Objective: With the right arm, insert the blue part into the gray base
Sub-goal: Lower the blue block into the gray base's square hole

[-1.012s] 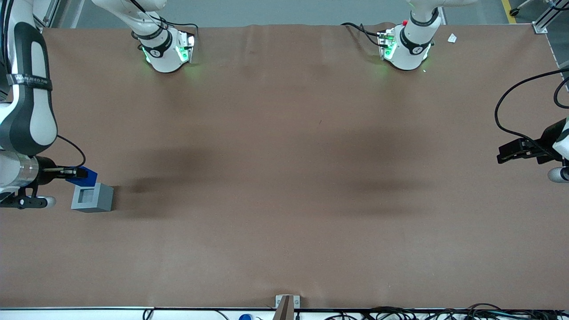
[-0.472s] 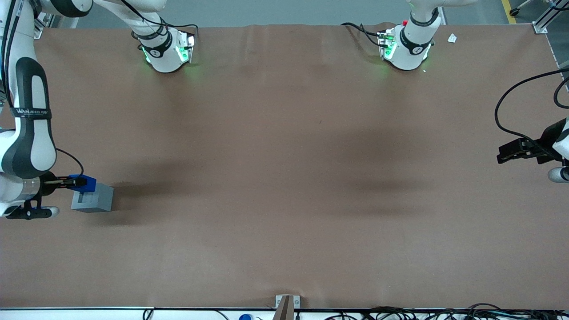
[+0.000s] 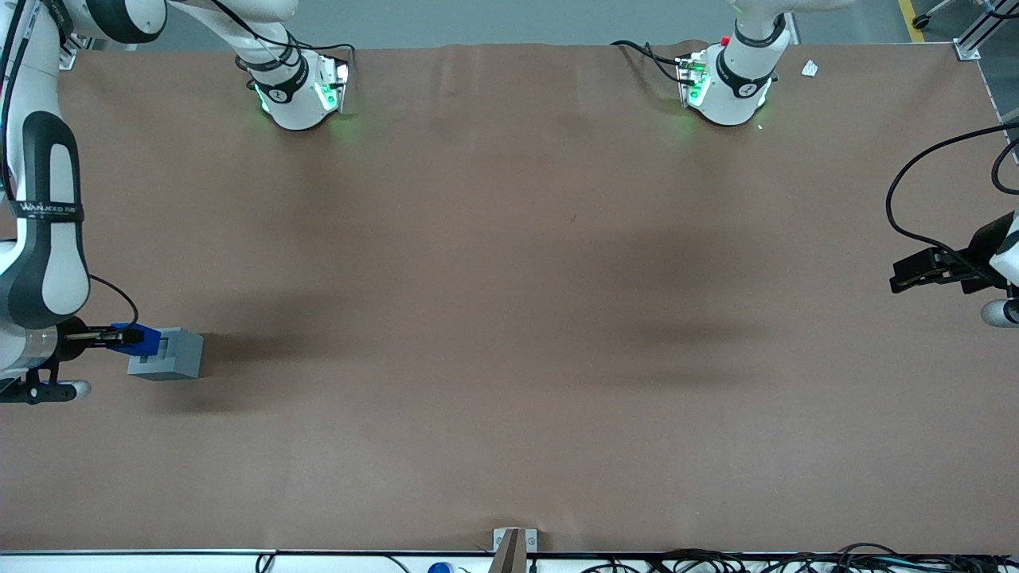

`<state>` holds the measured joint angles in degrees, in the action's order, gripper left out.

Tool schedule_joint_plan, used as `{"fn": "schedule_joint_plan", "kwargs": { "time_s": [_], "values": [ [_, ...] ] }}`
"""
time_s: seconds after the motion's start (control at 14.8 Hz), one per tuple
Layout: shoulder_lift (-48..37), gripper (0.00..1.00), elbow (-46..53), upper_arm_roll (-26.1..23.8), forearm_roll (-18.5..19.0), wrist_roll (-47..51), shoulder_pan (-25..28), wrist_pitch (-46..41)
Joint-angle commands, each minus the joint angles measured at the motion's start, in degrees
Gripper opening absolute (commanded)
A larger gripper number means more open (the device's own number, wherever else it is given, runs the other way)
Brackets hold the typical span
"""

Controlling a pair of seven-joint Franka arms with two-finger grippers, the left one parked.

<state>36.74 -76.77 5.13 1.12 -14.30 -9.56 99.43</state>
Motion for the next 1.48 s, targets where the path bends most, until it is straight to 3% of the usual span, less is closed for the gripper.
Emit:
{"fn": "schedule_joint_plan", "kwargs": {
  "time_s": [0.0, 1.42],
  "values": [
    [2.0, 0.01, 2.9, -0.8, 0.6, -0.5, -0.8, -0.7],
    [4.9, 0.01, 3.8, -0.8, 0.5, -0.6, -1.5, -0.6]
  ]
}}
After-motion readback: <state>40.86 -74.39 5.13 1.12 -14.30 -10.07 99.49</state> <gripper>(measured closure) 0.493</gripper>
